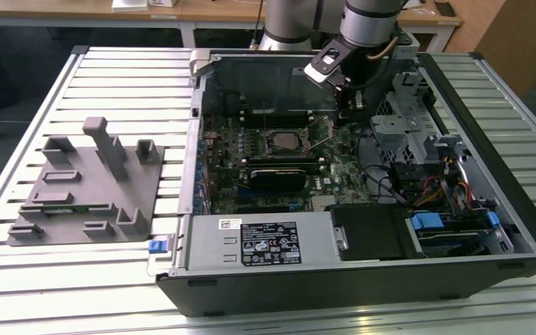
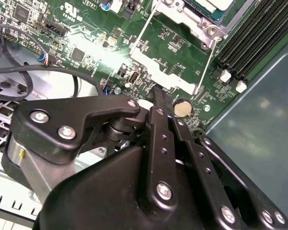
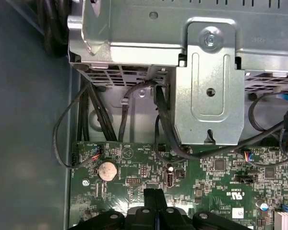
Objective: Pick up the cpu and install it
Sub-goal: 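Close the cpu cover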
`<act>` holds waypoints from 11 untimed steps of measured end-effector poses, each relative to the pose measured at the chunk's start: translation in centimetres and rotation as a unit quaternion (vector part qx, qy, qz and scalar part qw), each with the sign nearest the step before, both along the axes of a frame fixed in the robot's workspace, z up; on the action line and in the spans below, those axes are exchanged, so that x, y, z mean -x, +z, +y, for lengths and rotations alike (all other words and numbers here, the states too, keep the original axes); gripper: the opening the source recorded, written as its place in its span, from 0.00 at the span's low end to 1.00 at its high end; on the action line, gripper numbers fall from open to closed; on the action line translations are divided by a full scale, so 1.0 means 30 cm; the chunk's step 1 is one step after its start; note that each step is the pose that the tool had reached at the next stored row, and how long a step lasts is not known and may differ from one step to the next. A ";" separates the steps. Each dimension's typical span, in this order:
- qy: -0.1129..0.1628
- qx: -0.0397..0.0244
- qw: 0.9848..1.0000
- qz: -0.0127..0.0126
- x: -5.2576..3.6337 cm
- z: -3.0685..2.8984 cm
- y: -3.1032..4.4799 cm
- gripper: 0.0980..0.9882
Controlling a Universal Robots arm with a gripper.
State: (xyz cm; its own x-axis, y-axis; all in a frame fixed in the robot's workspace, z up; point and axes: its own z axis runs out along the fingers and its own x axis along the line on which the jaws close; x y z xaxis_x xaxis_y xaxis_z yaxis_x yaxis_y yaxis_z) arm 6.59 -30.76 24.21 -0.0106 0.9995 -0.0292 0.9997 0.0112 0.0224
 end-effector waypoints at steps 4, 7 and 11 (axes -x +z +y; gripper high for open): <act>0.000 0.000 1.000 0.000 0.016 0.000 0.000 0.03; 0.000 0.000 1.000 0.000 0.027 0.000 -0.001 0.03; 0.000 0.000 1.000 0.000 0.038 0.001 -0.001 0.03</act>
